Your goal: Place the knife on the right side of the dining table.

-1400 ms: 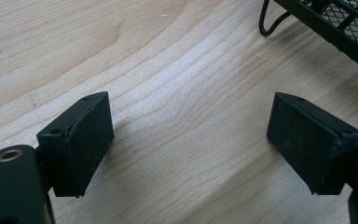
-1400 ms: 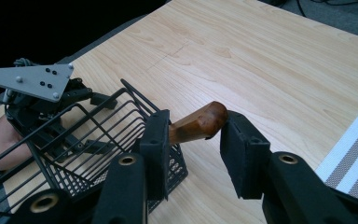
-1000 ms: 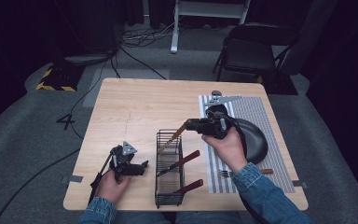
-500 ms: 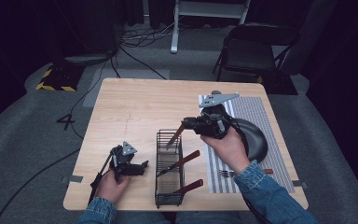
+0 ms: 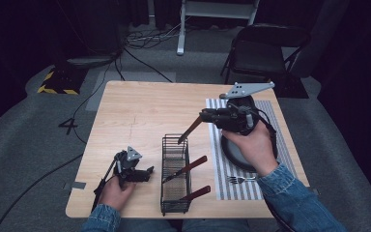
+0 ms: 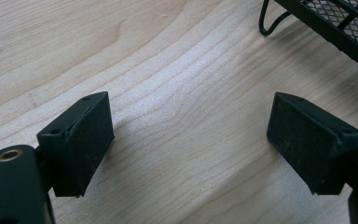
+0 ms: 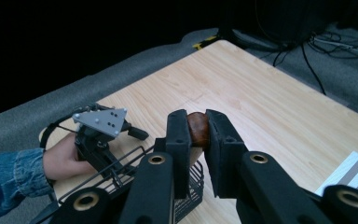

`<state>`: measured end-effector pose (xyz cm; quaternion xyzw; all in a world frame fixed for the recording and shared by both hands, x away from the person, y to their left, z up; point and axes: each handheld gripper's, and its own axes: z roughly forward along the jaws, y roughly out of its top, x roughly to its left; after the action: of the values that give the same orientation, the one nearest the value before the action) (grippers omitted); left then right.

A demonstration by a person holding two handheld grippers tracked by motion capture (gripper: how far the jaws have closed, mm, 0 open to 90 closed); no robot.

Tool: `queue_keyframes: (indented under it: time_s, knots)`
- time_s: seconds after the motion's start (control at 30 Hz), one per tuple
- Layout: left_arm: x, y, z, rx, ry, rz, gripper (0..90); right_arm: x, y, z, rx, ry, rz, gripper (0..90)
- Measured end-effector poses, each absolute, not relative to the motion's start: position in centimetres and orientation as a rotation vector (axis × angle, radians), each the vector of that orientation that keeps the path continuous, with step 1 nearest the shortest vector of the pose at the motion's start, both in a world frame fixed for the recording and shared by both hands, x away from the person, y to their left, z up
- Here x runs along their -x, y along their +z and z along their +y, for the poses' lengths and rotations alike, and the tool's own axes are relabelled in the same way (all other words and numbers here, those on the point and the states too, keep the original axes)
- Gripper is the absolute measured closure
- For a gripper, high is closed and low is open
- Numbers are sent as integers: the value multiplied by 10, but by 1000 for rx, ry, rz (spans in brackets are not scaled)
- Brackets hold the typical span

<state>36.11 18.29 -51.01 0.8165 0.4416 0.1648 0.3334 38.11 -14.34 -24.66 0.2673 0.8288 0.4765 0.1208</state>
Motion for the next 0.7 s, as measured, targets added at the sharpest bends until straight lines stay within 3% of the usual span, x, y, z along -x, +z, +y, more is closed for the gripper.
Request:
queue_keyframes:
  time_s: [0.7]
  knots:
    - [-361, -510, 183, -2129, 428, 1155, 148, -383, -213, -178, -818, 1403, 2307, 801]
